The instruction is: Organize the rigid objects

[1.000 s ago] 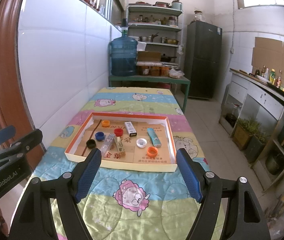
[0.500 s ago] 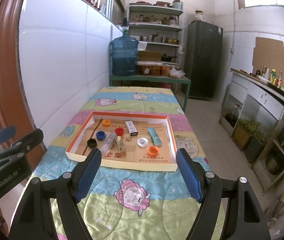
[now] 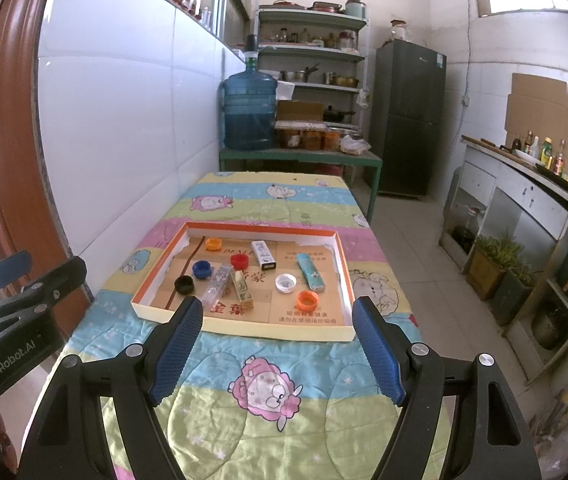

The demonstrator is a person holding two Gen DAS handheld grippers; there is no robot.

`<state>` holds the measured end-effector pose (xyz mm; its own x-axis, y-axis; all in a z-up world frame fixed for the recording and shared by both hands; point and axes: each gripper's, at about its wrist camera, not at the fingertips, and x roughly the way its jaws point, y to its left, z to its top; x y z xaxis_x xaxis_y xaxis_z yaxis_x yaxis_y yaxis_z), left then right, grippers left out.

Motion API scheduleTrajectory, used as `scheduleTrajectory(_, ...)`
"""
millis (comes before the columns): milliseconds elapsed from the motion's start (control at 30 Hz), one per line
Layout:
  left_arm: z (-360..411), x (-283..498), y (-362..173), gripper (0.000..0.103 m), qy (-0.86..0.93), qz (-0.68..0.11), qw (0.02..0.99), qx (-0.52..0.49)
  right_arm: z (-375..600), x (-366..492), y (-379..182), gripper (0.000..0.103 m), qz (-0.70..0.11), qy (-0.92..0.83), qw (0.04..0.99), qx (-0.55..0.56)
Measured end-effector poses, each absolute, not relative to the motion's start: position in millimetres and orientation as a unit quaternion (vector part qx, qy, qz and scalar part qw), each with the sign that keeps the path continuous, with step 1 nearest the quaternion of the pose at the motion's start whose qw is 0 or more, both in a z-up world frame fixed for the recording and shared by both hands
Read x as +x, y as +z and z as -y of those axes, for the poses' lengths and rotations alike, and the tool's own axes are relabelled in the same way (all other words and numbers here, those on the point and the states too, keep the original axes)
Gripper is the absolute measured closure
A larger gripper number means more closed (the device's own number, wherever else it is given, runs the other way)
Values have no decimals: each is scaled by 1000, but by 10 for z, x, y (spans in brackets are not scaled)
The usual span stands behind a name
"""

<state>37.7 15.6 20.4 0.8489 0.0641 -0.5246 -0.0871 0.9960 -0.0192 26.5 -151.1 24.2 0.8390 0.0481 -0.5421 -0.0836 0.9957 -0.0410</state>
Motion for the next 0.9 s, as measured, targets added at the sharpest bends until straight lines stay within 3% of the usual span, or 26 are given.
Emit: scheduleTrajectory(900, -162, 381, 194, 33, 38, -272, 961, -22, 1497, 266, 239, 25, -282, 35, 958, -33)
